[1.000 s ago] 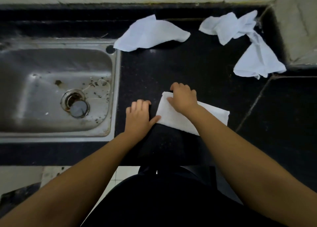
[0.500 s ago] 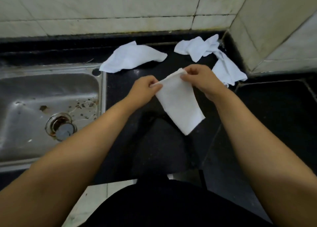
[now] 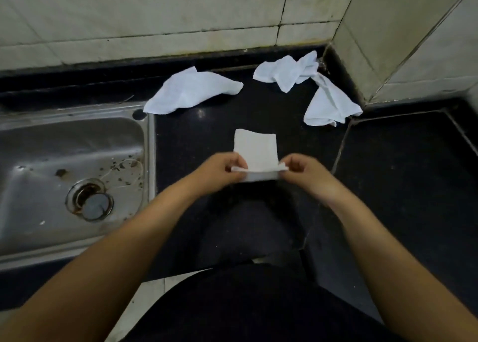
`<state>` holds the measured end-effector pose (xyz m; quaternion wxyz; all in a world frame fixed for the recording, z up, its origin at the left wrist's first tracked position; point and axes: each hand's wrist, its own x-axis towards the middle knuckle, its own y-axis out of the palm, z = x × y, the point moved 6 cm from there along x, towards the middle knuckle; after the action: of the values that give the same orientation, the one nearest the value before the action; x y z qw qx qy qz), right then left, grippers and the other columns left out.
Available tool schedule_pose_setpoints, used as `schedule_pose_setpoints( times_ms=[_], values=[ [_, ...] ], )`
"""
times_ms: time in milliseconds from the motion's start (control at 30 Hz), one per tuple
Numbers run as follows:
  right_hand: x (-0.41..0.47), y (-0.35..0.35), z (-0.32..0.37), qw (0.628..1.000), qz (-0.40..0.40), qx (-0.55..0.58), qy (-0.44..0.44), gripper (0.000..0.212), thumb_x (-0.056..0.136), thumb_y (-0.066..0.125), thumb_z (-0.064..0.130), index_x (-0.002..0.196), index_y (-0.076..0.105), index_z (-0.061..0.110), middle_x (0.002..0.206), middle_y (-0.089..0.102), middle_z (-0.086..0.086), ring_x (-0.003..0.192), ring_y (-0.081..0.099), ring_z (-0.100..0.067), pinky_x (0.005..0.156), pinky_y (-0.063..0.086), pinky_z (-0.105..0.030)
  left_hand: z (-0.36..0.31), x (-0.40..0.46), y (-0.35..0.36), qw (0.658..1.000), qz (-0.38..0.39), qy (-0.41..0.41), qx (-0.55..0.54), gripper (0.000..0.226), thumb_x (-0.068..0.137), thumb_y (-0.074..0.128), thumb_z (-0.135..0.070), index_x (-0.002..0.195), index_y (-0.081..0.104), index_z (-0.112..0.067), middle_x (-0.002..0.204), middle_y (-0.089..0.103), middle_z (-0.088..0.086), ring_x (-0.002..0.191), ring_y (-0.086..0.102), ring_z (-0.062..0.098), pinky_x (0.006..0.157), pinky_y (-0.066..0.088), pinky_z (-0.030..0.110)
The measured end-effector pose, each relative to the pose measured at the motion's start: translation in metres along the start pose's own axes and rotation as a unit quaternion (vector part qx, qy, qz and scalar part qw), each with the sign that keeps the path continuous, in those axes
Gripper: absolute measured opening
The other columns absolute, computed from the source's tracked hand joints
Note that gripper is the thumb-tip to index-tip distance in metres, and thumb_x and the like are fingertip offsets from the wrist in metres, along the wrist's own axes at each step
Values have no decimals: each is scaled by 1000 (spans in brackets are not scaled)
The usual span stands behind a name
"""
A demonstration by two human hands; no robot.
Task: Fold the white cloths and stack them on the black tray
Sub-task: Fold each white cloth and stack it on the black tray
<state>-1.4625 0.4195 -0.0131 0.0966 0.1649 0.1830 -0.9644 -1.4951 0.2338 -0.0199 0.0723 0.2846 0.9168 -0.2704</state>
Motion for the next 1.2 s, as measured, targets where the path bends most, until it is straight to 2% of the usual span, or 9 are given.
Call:
schedule_pose_setpoints(
  times_ms=[100,167,300,367,533,633,833,1033,1200],
  values=[
    [-22,25,-42,991,87,-29,97,8,88,60,3,96,64,4,84,64,-3,74,58,-9,65,47,-11,36,-12,33,988,123,-84,46,12,84,66,-16,81,63,-27,84,66,-3,74,57,4,74,44,19],
    [-28,28,-50,987,106,-23,116,13,89,60,7,101,64,1,86,66,-4,75,61,-9,67,48,-12,42,-14,37,984,143,-101,39,12,84,67,-20,78,64,-29,84,66,-5,76,58,4,76,44,19],
    [-7,14,-46,992,48,42,112,3,88,63,13,90,65,13,89,67,-4,85,62,-14,83,51,-28,38,6,18,990,70,-120,2,12,82,70,-21,73,64,-27,80,65,-7,79,58,8,78,45,22],
    [13,5,-46,992,-6,51,114,3,88,64,15,86,64,18,90,65,-4,86,59,-16,82,48,-33,31,25,5,993,11,-115,-15,13,82,70,-18,72,62,-23,80,64,-3,80,57,11,77,44,23],
    [64,-7,-51,985,-117,-23,128,1,88,61,18,88,62,18,80,59,5,85,54,-14,77,41,-27,26,71,-9,986,-83,-125,76,8,86,64,-21,86,58,-15,73,51,-9,69,48,6,57,35,15],
    [78,-5,-53,976,-136,-98,139,14,89,57,21,100,63,14,90,61,0,89,55,-15,78,41,-26,35,83,-2,978,-93,-143,117,7,89,59,-22,87,55,-16,71,47,-9,68,47,9,55,34,20],
    [77,2,-47,952,-158,-220,141,21,94,50,25,110,54,12,107,61,-8,95,59,-24,80,49,-38,44,79,5,963,-150,-125,186,10,91,54,-24,92,56,-14,86,51,-2,88,54,20,90,39,38],
    [67,4,-46,923,-149,-309,172,42,94,50,36,123,48,6,125,52,-15,112,54,-31,91,47,-43,46,58,5,942,-215,-167,197,35,91,52,-40,110,48,-11,110,57,7,103,54,25,91,36,39],
    [65,23,-40,887,-120,-394,210,43,93,51,30,128,46,6,133,50,-14,122,49,-30,100,35,-40,49,52,23,916,-149,-244,281,47,91,51,-42,124,47,-9,129,46,11,121,43,27,99,33,42]
  ],
)
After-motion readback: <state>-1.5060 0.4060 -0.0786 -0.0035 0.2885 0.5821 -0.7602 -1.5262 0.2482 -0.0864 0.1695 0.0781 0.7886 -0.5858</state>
